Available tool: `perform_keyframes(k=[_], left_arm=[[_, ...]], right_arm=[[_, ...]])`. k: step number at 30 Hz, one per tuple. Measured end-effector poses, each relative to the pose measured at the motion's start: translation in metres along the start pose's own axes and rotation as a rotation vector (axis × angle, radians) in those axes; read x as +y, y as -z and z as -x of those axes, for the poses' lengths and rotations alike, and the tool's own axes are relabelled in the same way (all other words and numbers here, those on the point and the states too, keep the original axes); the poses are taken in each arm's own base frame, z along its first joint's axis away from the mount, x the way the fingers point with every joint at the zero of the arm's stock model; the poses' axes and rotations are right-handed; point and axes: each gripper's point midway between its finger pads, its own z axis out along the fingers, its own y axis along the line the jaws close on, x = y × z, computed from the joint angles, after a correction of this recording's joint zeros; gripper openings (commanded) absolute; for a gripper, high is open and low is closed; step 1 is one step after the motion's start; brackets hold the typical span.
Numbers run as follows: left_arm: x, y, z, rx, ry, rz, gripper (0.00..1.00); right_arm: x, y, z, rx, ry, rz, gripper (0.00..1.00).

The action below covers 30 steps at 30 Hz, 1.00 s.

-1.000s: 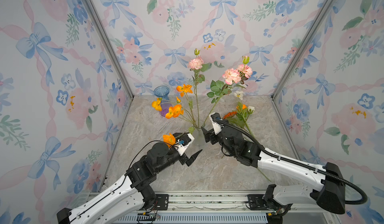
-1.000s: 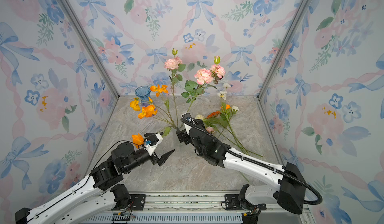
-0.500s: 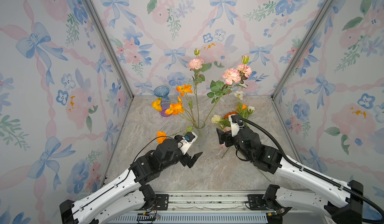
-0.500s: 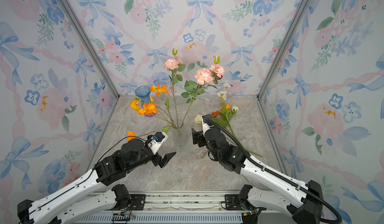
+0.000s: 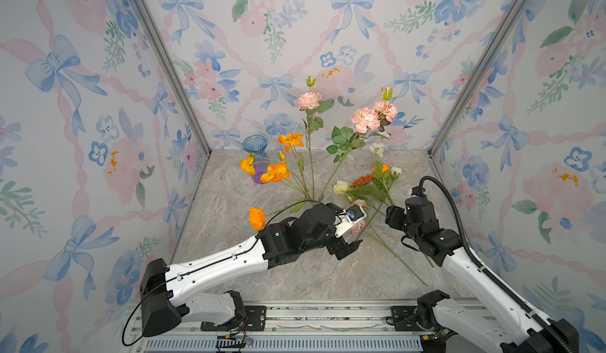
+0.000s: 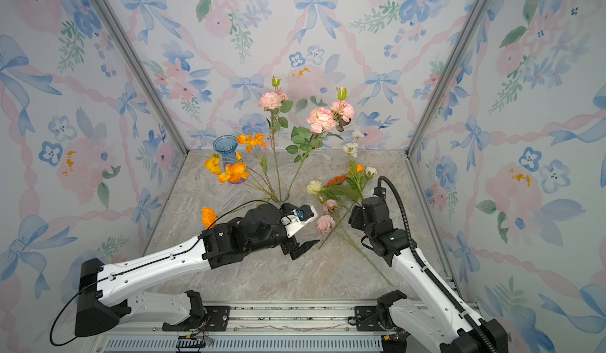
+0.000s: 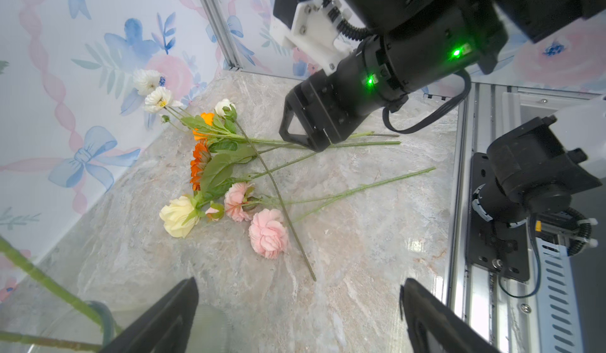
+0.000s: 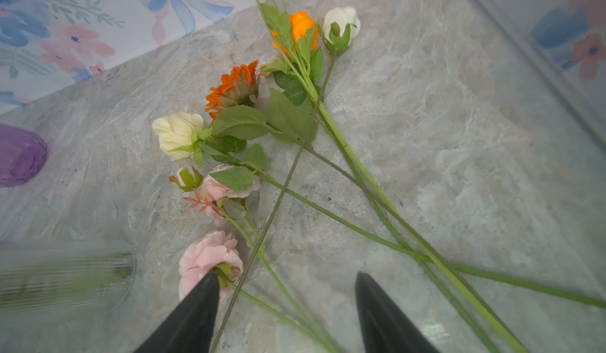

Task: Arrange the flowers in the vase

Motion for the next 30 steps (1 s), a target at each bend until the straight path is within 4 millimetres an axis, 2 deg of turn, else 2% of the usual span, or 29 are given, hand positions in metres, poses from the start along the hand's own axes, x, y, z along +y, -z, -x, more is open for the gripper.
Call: perform_keyframes(k=[2,4,9,11,14,20,30], left_arm=[[0.000,-0.009,0.005,-0.001,-0.060,0.000,0.98],[0.001,-0.017,0.003,0.009,-0.104,-0.001,0.98],[0.006,-0.029,-0.020,0.038,-0.136,0.008,0.98],[0.006,-0.029,-0.034,0.047,-0.146,0.013,0.98],[0.005,-0.024,-0.040,0.042,-0.156,0.014,0.98],[0.009,-0.016,-0.023,-0.024,-0.163,0.034,0.98],[0.010,-0.016,-0.020,-0.034,-0.163,0.037,0.98]], right_arm=[[-0.006,-0.018,-0.004,0.053,-0.055,0.009,0.64],[-0.007,-0.036,-0.008,0.093,-0.092,0.024,0.56],[-0.002,-0.075,-0.014,0.173,-0.173,0.065,0.48],[0.002,-0.089,-0.011,0.186,-0.196,0.079,0.46],[0.009,-0.106,-0.008,0.189,-0.219,0.099,0.43],[0.011,-0.132,-0.009,0.200,-0.239,0.095,0.39],[0.010,-0.150,-0.012,0.212,-0.246,0.080,0.38]])
